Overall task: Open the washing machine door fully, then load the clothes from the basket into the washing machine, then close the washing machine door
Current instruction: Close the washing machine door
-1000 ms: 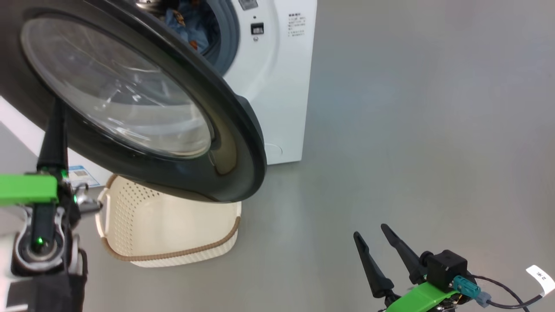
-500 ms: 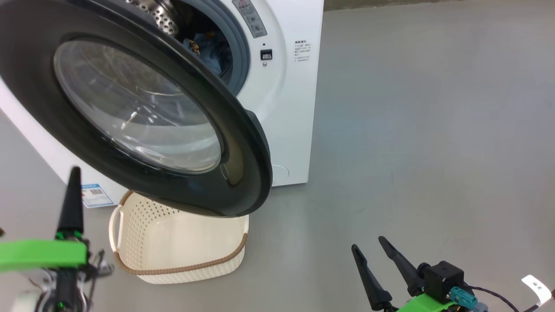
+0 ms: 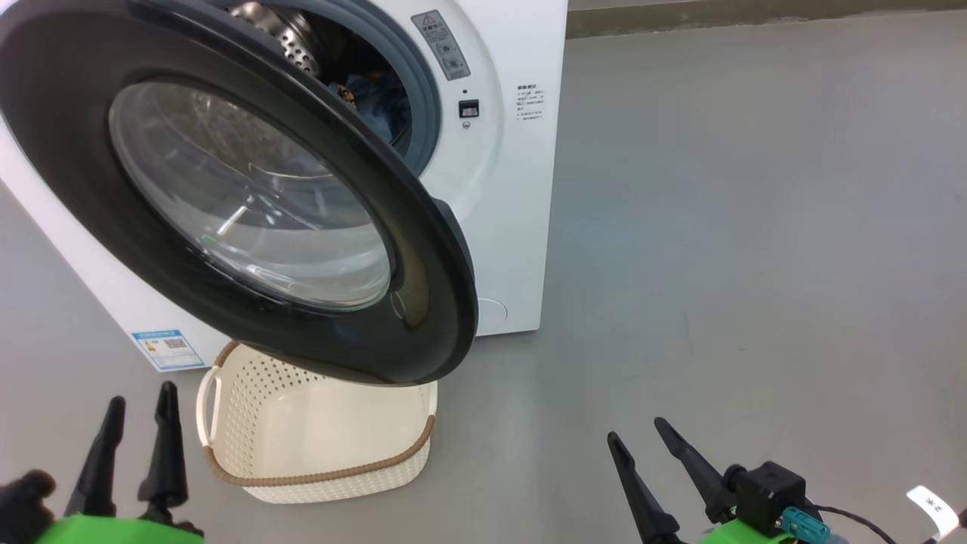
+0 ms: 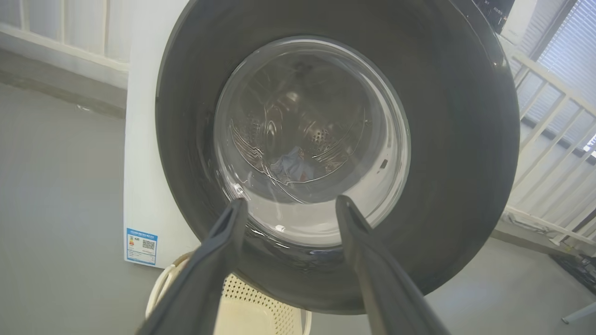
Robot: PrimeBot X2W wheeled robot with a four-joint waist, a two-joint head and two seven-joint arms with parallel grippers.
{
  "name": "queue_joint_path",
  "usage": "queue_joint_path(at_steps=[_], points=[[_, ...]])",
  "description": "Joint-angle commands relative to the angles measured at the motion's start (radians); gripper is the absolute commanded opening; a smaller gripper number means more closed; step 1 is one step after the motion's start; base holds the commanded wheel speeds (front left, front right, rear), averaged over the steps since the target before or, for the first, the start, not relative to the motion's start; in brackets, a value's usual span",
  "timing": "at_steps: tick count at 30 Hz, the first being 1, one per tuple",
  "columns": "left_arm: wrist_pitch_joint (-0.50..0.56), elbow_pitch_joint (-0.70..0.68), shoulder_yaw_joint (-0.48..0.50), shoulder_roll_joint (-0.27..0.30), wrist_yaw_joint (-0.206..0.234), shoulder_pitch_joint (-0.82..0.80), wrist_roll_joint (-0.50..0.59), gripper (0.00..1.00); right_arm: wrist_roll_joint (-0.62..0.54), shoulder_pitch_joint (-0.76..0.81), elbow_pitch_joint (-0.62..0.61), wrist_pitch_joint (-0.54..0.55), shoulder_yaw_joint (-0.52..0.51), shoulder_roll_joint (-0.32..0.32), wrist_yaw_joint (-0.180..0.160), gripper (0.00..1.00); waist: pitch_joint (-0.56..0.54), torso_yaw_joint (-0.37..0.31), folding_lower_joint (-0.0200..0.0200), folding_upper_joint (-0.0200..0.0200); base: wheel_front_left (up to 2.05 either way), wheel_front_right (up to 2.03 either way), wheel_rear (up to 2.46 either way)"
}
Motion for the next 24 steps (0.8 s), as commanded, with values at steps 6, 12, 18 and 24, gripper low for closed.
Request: queue_joint_path(at_steps=[6, 12, 18, 24], points=[[-0.013, -0.1, 0.099, -0.033, 0.07, 0.059, 0.377, 1.0, 0.002, 0.002, -0.038, -0.012, 0.017, 0.007, 0.002, 1.0, -0.001, 0.005, 0.0, 0.0, 0.0, 0.0, 0.0], [-0.013, -0.13, 0.109, -0.073, 0.108, 0.119, 0.527, 1.0, 0.005, 0.001, -0.046, -0.012, 0.013, 0.007, 0.002, 1.0, -0.003, 0.001, 0.0, 0.0, 0.0, 0.0, 0.0], [-0.013, -0.145, 0.13, -0.124, 0.117, 0.167, 0.591, 1.0, 0.004, 0.005, -0.055, -0.012, 0.004, 0.007, 0.002, 1.0, -0.003, -0.002, 0.0, 0.0, 0.0, 0.0, 0.0], [-0.013, -0.144, 0.146, -0.163, 0.112, 0.201, 0.615, 1.0, 0.004, 0.007, -0.06, -0.012, 0.001, 0.007, 0.002, 1.0, -0.001, -0.004, 0.0, 0.0, 0.0, 0.0, 0.0]])
